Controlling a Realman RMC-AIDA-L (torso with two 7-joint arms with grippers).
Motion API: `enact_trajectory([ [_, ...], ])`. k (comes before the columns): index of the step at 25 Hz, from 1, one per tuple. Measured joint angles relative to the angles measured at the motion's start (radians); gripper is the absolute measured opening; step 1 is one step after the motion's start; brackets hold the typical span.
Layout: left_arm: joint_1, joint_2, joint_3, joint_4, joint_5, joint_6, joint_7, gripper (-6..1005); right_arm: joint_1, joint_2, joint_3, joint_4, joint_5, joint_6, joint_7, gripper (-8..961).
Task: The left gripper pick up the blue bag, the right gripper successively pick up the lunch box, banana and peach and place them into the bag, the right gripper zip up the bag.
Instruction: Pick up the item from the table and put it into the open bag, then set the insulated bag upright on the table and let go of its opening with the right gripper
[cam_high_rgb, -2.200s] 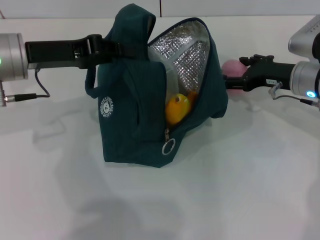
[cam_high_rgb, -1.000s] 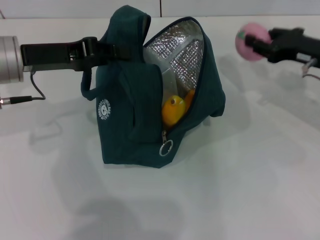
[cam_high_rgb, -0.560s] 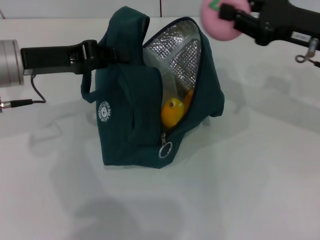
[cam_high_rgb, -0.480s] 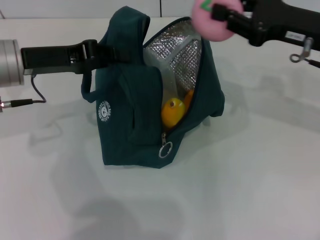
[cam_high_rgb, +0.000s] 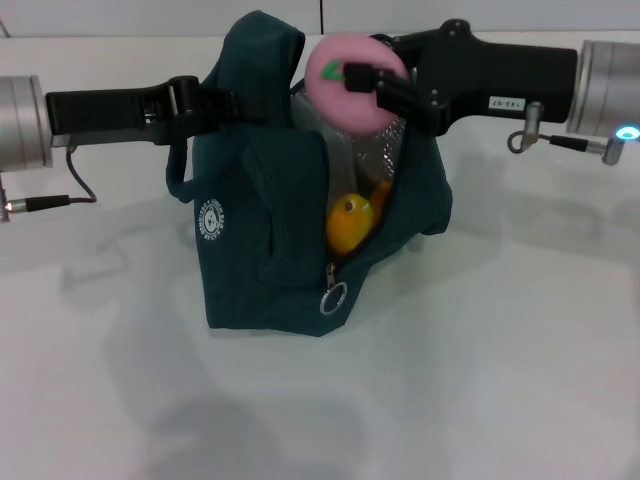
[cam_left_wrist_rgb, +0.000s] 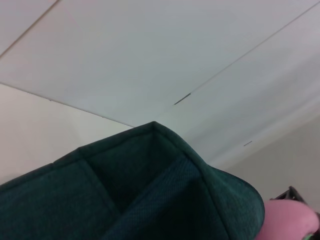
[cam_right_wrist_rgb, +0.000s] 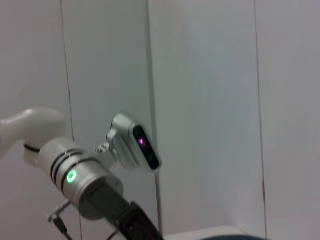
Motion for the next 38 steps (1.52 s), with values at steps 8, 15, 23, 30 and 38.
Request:
enact_trajectory([
  [8, 0.0, -0.001, 0.0, 0.0, 0.0, -0.001, 0.0, 48, -0.001, 0.0, -0.016, 0.023, 0.003, 0.013, 0.0, 128],
  [15, 0.0, -0.002, 0.0, 0.0, 0.0, -0.009, 0.0, 49, -0.003, -0.001, -0.017, 0.055, 0.006, 0.02, 0.007, 151],
  [23, 0.003, -0.002, 0.0, 0.0, 0.0, -0.015, 0.003, 49, -0.007, -0.004, -0.015, 0.058, 0.007, 0.01, 0.007, 436],
  [30, 0.005, -0.006, 0.0, 0.0, 0.0, -0.023, 0.012, 48, -0.015, -0.006, -0.01, 0.053, 0.008, 0.005, 0.008, 605],
  [38, 0.013, -0.007, 0.0, 0.0, 0.0, -0.023, 0.016, 48, -0.05, -0.013, 0.114, 0.028, 0.007, -0.007, 0.01, 705],
])
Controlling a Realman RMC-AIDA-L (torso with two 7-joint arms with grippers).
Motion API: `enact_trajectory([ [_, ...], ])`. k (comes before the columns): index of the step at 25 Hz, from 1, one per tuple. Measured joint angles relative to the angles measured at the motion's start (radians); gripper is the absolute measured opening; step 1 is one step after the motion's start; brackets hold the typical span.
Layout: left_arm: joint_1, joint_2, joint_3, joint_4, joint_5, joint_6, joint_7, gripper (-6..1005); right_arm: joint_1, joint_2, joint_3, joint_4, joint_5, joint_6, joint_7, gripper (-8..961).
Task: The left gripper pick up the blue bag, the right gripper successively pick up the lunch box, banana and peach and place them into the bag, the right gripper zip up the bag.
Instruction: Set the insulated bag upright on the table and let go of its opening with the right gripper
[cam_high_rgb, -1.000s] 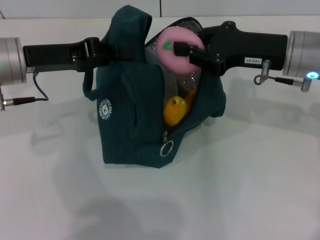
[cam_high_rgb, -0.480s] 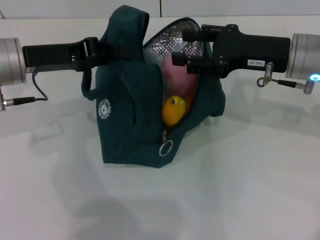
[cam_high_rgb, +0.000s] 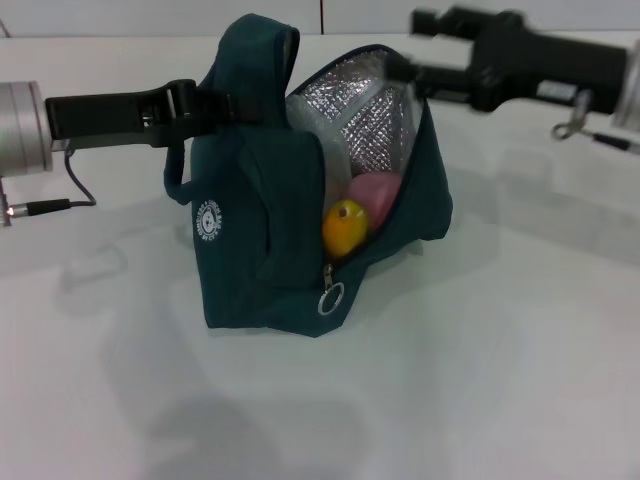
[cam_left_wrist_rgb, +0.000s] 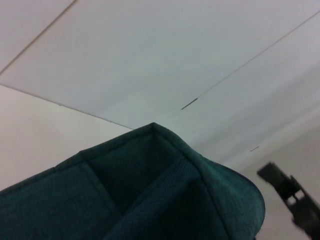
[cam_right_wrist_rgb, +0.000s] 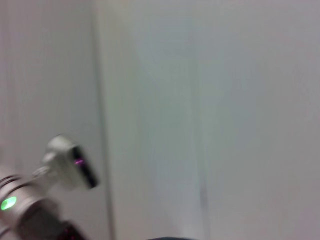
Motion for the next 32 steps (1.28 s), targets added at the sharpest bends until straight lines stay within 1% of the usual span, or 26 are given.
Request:
enact_trajectory([
  [1, 0.001, 0.0, 0.0, 0.0, 0.0, 0.0, 0.0, 48, -0.009, -0.003, 0.024, -0.001, -0.001, -0.001, 0.0, 704],
  [3, 0.003, 0.0, 0.0, 0.0, 0.0, 0.0, 0.001, 48, -0.043, -0.015, 0.074, -0.004, -0.005, -0.001, 0.0, 702],
  [7, 0.006, 0.001, 0.0, 0.0, 0.0, 0.0, 0.001, 48, -0.108, -0.034, 0.109, 0.005, -0.006, 0.035, -0.006, 701],
  [10, 0.007, 0.0, 0.0, 0.0, 0.0, 0.001, 0.001, 48, -0.128, -0.038, 0.112, 0.03, -0.026, 0.075, -0.008, 702],
  [13, 0.007, -0.002, -0.001, 0.0, 0.0, 0.0, 0.001, 48, -0.129, -0.032, 0.11, 0.053, -0.069, 0.099, -0.023, 701],
  [14, 0.007, -0.002, -0.001, 0.0, 0.0, 0.001, 0.001, 48, -0.126, -0.028, 0.108, 0.057, -0.086, 0.109, -0.03, 701],
  [17, 0.006, -0.002, -0.001, 0.0, 0.0, 0.0, 0.001, 48, -0.107, -0.006, 0.103, 0.062, -0.136, 0.148, -0.035, 700],
  [19, 0.006, -0.002, -0.002, 0.0, 0.0, 0.001, 0.001, 48, -0.088, 0.001, 0.101, 0.073, -0.165, 0.165, -0.035, 700],
  [23, 0.006, -0.002, -0.002, 0.0, 0.0, 0.001, 0.001, 48, -0.038, 0.003, 0.093, 0.122, -0.178, 0.176, -0.035, 699],
  [28, 0.007, -0.004, -0.002, 0.0, 0.0, 0.001, 0.003, 48, 0.0, 0.003, 0.076, 0.137, -0.179, 0.193, -0.034, 698],
  [32, 0.011, -0.005, -0.002, 0.0, 0.0, 0.002, 0.011, 49, 0.052, 0.004, 0.027, 0.174, -0.177, 0.263, -0.03, 697],
])
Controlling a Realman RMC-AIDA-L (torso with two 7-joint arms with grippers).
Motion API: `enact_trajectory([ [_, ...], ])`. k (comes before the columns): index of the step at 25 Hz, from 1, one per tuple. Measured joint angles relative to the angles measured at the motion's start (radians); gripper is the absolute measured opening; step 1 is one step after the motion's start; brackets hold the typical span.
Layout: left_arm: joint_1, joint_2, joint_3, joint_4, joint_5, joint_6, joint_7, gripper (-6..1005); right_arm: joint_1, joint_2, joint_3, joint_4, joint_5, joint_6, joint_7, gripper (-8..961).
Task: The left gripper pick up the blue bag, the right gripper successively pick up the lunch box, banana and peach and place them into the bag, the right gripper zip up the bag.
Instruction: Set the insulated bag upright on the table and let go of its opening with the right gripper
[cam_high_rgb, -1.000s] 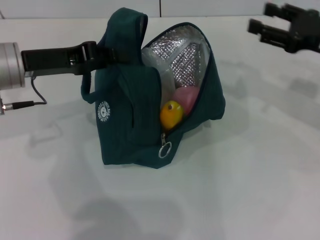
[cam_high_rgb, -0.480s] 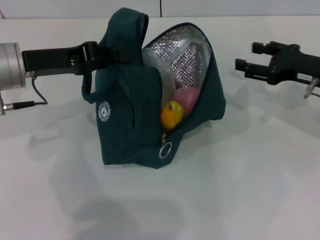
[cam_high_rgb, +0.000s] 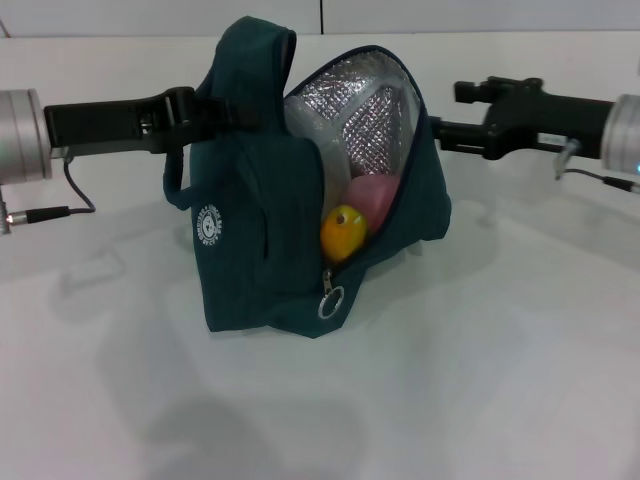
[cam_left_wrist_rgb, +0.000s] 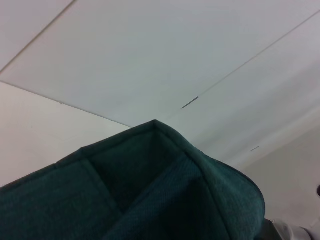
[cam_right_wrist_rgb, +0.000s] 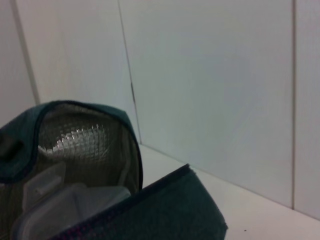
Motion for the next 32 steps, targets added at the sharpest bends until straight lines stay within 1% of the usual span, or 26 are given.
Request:
enact_trajectory([
  [3, 0.003, 0.0, 0.0, 0.0, 0.0, -0.001, 0.004, 49, 0.04, 0.002, -0.026, 0.038, -0.001, 0.037, -0.003, 696],
  [6, 0.003, 0.0, 0.0, 0.0, 0.0, -0.001, 0.01, 49, 0.063, 0.006, -0.057, 0.053, -0.001, 0.078, -0.009, 695],
  [10, 0.002, 0.0, 0.0, -0.004, 0.0, -0.002, 0.015, 49, 0.08, 0.01, -0.082, 0.053, 0.004, 0.096, -0.023, 693],
  [14, -0.007, 0.007, 0.0, -0.034, -0.002, -0.002, 0.025, 49, 0.086, 0.012, -0.092, 0.046, 0.006, 0.127, -0.026, 691],
  [25, -0.003, 0.01, 0.0, -0.046, -0.02, -0.003, 0.04, 49, 0.094, 0.014, -0.135, 0.037, 0.016, 0.137, -0.119, 566],
  [32, 0.0, 0.011, 0.0, -0.049, -0.023, -0.017, 0.043, 49, 0.072, 0.014, -0.151, 0.004, 0.082, 0.13, -0.153, 268],
])
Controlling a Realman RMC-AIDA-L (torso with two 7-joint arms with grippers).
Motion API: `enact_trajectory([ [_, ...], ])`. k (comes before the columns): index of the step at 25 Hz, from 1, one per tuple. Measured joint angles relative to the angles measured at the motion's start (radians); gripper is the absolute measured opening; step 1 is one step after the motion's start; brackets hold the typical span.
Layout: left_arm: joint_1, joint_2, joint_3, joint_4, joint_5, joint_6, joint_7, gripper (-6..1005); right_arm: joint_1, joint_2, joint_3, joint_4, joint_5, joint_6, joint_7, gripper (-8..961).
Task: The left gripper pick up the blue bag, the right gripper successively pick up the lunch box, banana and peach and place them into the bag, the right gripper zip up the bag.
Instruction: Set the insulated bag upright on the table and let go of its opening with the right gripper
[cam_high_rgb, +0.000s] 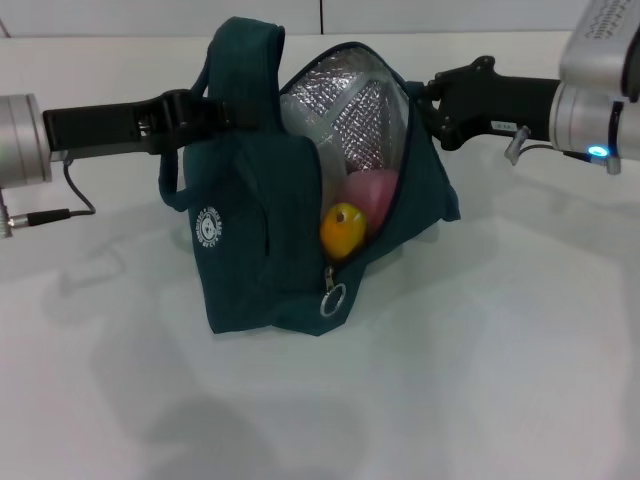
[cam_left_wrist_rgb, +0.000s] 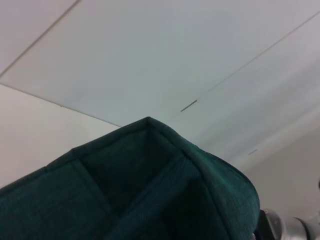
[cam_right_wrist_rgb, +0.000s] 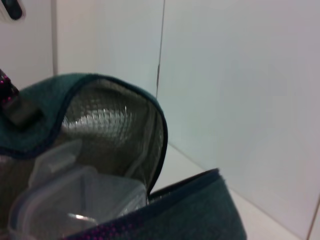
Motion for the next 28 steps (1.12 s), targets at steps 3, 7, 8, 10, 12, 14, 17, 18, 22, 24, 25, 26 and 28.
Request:
enact_trajectory([
  [3, -0.004, 0.0, 0.0, 0.0, 0.0, -0.008, 0.0, 49, -0.041, 0.0, -0.009, -0.043, 0.05, -0.021, -0.017, 155],
  [7, -0.005, 0.0, 0.0, -0.001, 0.0, -0.008, -0.001, 49, -0.091, 0.0, -0.011, -0.102, 0.096, -0.053, -0.019, 87],
  [8, -0.005, 0.0, 0.0, -0.001, -0.001, -0.007, -0.001, 49, -0.101, 0.0, -0.011, -0.114, 0.105, -0.061, -0.019, 77],
  [10, -0.003, 0.0, 0.0, -0.001, -0.002, -0.005, -0.004, 49, -0.132, -0.002, -0.011, -0.147, 0.12, -0.079, -0.019, 67],
  [12, 0.0, 0.0, 0.0, -0.002, -0.003, -0.003, -0.006, 48, -0.168, -0.003, -0.011, -0.182, 0.128, -0.085, -0.018, 67],
  [14, 0.003, 0.0, 0.0, -0.002, -0.004, -0.002, -0.007, 48, -0.208, -0.006, -0.005, -0.218, 0.14, -0.088, -0.01, 67],
  [17, 0.023, 0.004, 0.0, -0.002, -0.03, 0.016, -0.006, 48, -0.25, -0.011, 0.0, -0.254, 0.156, -0.099, 0.008, 68],
  [18, 0.032, 0.007, 0.0, -0.002, -0.045, 0.024, -0.004, 48, -0.263, -0.012, 0.0, -0.264, 0.158, -0.101, 0.015, 68],
  [22, 0.076, 0.029, 0.0, -0.002, -0.111, 0.05, 0.001, 49, -0.325, -0.016, 0.015, -0.312, 0.158, -0.12, 0.061, 68],
  [24, 0.095, 0.033, 0.0, -0.002, -0.142, 0.059, 0.008, 49, -0.35, -0.017, 0.029, -0.328, 0.159, -0.143, 0.078, 68],
  [25, 0.105, 0.034, 0.0, -0.002, -0.16, 0.064, 0.016, 49, -0.365, -0.018, 0.038, -0.337, 0.159, -0.155, 0.087, 68],
  [26, 0.112, 0.034, 0.0, -0.002, -0.175, 0.067, 0.023, 49, -0.378, -0.018, 0.046, -0.346, 0.159, -0.16, 0.098, 68],
  [28, 0.125, 0.034, 0.0, -0.002, -0.202, 0.073, 0.032, 49, -0.404, -0.017, 0.065, -0.359, 0.159, -0.165, 0.122, 67],
])
